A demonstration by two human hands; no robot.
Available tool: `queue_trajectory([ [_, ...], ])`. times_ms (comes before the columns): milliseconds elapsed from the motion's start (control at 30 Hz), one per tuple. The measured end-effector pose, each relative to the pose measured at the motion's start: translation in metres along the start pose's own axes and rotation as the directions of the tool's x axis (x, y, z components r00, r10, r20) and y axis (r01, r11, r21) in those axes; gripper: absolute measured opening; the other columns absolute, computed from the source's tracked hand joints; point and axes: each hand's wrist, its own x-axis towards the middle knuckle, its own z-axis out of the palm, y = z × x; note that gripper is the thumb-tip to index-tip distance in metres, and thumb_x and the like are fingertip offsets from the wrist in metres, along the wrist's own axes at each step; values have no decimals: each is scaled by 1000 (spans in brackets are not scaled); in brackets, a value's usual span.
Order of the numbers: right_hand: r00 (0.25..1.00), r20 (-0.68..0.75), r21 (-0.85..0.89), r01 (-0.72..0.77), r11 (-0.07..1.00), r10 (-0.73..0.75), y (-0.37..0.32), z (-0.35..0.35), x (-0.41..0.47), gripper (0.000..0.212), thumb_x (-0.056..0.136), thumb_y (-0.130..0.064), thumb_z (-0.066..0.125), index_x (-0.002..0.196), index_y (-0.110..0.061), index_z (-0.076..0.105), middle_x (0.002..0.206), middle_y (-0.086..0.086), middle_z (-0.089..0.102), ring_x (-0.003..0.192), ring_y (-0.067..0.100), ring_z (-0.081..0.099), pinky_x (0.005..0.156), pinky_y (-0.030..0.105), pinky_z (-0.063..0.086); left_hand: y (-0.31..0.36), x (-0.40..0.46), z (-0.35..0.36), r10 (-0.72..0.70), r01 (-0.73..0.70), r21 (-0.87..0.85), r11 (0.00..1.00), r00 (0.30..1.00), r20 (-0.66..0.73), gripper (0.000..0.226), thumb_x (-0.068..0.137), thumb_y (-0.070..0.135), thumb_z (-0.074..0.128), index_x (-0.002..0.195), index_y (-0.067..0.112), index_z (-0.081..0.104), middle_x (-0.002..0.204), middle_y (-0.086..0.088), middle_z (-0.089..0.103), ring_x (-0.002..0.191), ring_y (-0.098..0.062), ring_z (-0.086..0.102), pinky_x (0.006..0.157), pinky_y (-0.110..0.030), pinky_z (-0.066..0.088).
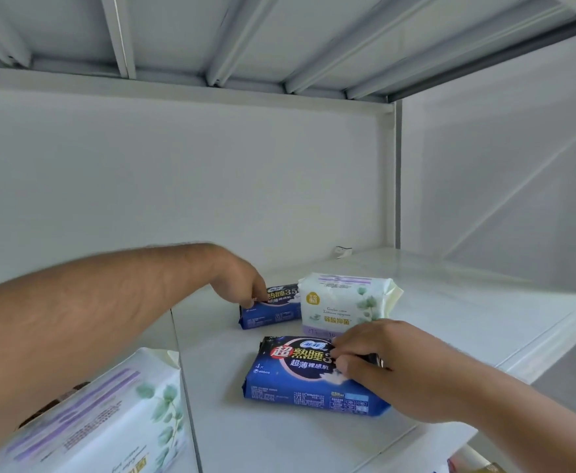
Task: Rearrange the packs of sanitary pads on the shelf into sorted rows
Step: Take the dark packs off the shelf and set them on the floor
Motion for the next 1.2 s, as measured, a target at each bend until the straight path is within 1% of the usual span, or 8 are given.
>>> queue_trajectory([
  [133,995,-33,-34,-95,995,94,-2,-5,3,30,96,-54,48,115,-39,65,109,-18,63,95,5,57,83,31,53,-13,15,10,-70,46,-144,989,984,-163,49,98,48,46,141,24,47,143,0,49,124,-18,48,105,-35,40],
  [367,964,117,-160,-220,962,240,-8,-3,7,55,84,-77,41,114,-33,56,103,-10,63,90,15,59,76,31,52,-17,38,21,-153,141,-211,967,987,-41,83,82,72,54,142,16,42,132,-4,53,108,-24,60,87,-33,54],
  [533,928,248,2,-286,958,276,-9,-6,15,72,66,-86,53,114,-33,60,106,-14,65,95,11,61,85,32,53,-17,29,14,-158,161,-315,935,987,34,87,70,71,69,132,11,52,119,-2,55,107,-21,58,86,-34,58],
  [633,919,271,62,-312,948,285,-14,-10,16,61,67,-80,65,103,-31,61,91,-14,65,83,7,60,71,26,49,-17,19,12,-150,159,-391,907,987,54,80,71,64,75,131,16,51,124,-3,56,112,-21,55,86,-41,58],
  [833,956,222,254,-246,935,191,-24,-11,13,46,75,-64,72,107,-33,62,101,-15,69,91,8,65,84,27,55,-20,-14,1,-139,94,-525,846,989,-45,52,83,42,74,119,18,45,102,-9,69,83,-20,72,68,-35,62],
  [967,985,138,301,-143,943,105,-33,-15,2,29,86,-53,69,95,-30,54,89,-11,64,67,3,59,53,17,46,-23,-53,-12,-211,82,-476,876,951,-224,51,85,49,69,114,17,42,96,-9,64,64,-18,55,50,-27,46],
  [1100,996,80,376,-64,924,37,-39,-25,-19,20,91,-38,68,95,-29,50,85,-6,64,46,0,58,46,25,49,-12,-106,-19,-246,8,-548,837,899,-362,42,91,40,65,118,19,41,97,-12,63,68,-21,54,50,-29,46],
  [1200,1000,28,340,0,940,-11,-38,-38,-45,12,94,-33,64,96,-27,54,87,-2,67,59,19,68,56,36,56,7,-151,-17,-271,-35,-575,817,857,-437,32,95,35,60,120,24,43,94,-4,63,68,-20,63,61,-33,55],
])
